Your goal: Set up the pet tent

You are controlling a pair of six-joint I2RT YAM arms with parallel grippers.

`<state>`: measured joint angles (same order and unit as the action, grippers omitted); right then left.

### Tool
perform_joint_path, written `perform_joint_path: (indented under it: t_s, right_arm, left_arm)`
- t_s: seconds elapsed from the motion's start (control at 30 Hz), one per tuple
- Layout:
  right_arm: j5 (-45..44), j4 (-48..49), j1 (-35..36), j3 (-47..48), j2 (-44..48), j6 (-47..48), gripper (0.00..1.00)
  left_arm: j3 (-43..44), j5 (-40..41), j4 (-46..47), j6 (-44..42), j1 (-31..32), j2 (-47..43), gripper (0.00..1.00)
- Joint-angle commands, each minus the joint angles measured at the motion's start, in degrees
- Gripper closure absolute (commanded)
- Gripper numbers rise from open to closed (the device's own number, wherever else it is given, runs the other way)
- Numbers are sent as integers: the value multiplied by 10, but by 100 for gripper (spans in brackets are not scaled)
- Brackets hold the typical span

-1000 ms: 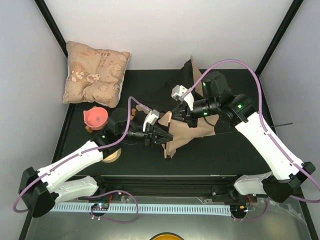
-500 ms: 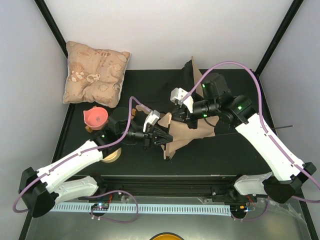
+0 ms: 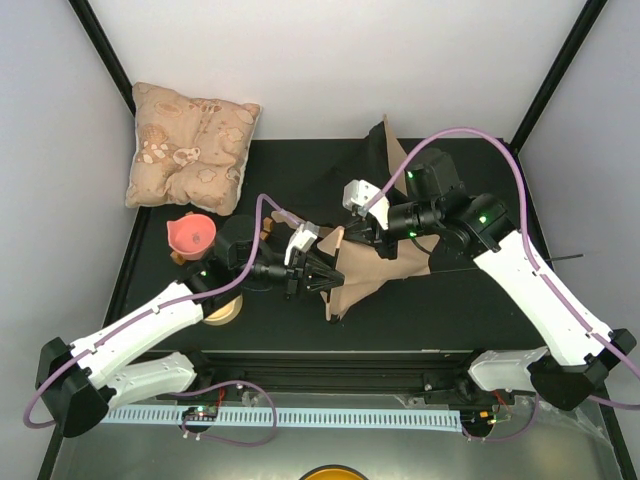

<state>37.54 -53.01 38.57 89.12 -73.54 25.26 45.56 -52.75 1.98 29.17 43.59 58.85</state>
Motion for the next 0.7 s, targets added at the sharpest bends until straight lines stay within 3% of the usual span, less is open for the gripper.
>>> perform_joint_path:
  t_s: [0.0,0.67]
  right_arm:
    - [-2,71,2,7,22,16,99]
    - [24,43,18,-40,43,121,94]
  left_arm:
    - [-13,-25,-118,38,7,13,98]
    - [-2,-31,-92,45,7,6,98]
